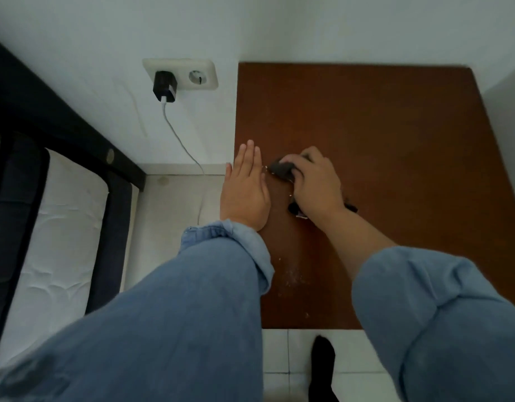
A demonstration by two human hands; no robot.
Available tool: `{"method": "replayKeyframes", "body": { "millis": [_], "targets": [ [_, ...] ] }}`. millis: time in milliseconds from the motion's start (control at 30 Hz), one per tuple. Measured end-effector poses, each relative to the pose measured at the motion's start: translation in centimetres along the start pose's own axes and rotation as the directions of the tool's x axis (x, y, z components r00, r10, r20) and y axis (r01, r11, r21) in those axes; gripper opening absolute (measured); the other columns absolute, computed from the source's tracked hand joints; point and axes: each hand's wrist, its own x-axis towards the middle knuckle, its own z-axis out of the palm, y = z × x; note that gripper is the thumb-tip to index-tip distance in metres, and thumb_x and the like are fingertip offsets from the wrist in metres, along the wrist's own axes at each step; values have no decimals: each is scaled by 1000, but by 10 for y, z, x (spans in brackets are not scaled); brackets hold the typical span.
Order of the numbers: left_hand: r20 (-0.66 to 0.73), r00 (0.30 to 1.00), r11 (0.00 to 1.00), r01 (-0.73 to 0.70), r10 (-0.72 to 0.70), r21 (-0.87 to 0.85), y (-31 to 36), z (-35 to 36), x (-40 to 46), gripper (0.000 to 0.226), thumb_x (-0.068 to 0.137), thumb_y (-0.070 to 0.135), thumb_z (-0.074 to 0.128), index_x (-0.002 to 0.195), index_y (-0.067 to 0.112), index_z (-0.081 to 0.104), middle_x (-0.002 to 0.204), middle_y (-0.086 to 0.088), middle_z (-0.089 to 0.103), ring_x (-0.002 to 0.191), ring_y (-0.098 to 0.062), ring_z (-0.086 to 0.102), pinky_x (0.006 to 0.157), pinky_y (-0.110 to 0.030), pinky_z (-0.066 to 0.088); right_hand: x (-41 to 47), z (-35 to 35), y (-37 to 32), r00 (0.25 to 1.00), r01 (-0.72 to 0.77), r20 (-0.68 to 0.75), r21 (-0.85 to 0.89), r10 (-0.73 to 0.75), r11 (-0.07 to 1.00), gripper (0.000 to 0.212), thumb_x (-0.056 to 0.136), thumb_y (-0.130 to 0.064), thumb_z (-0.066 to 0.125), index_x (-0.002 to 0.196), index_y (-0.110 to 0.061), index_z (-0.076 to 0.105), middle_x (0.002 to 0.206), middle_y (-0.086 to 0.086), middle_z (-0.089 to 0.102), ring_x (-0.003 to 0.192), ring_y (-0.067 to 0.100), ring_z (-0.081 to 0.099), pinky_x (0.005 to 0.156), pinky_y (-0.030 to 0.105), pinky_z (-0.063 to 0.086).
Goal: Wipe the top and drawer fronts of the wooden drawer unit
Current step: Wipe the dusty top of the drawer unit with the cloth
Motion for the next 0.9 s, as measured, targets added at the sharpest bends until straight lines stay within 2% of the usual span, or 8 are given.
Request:
{"method": "replayKeyframes", "body": {
  "millis": [100, 300, 467, 567, 667, 900],
  "targets": [
    [8, 1000, 1000, 3, -3, 9, 0, -1, 0, 53, 102, 18, 26, 152, 9, 12, 161, -5, 3, 148, -16, -1, 120, -39, 3, -26, -2, -3, 1000, -19, 16, -12, 19, 1000, 28, 93, -9, 45, 112, -20, 64, 112, 8, 53, 90, 32, 47, 76, 38, 41],
    [42, 999, 994, -27, 23, 110, 3, -9, -7, 54, 102, 19, 22, 152, 7, 7, 161, -8, -2, 148, -18, -4, 119, -41, -3, -25, -4, -3, 999, -46, 17, -29, 46, 999, 29, 95, -11, 43, 112, -24, 63, 114, 7, 51, 92, 34, 46, 80, 45, 42],
    [33, 997, 991, -70, 67, 117, 6, -20, -56, 52, 102, 19, 22, 151, 7, 9, 161, -9, 2, 148, -19, -1, 119, -35, -2, -21, -7, -6, 989, -118, 88, -43, 122, 992, 31, 95, -12, 42, 112, -28, 63, 118, 5, 49, 98, 35, 47, 86, 45, 43],
    [93, 994, 989, -69, 56, 134, 6, -16, -93, 53, 102, 22, 20, 152, 8, 6, 161, -8, 0, 148, -19, -2, 118, -33, -3, -20, -9, -8, 983, -135, 123, -41, 139, 990, 32, 95, -12, 42, 111, -30, 62, 117, 5, 49, 99, 34, 48, 90, 44, 42],
    [184, 982, 981, -72, 38, 179, 0, -11, -112, 56, 102, 25, 18, 152, 10, -2, 161, -6, -8, 148, -18, -7, 118, -35, -3, -17, -11, -11, 981, -141, 128, -24, 143, 990, 33, 95, -12, 42, 109, -32, 63, 116, 5, 49, 99, 34, 48, 91, 44, 42],
    [221, 975, 980, -61, 18, 191, -2, -10, -115, 56, 102, 24, 19, 152, 10, -4, 160, -4, -12, 147, -18, -10, 120, -41, 1, -43, -17, -20, 968, -188, 170, 7, 184, 982, 29, 96, -12, 42, 107, -29, 64, 115, 6, 47, 104, 32, 50, 94, 43, 43]
  ]
}}
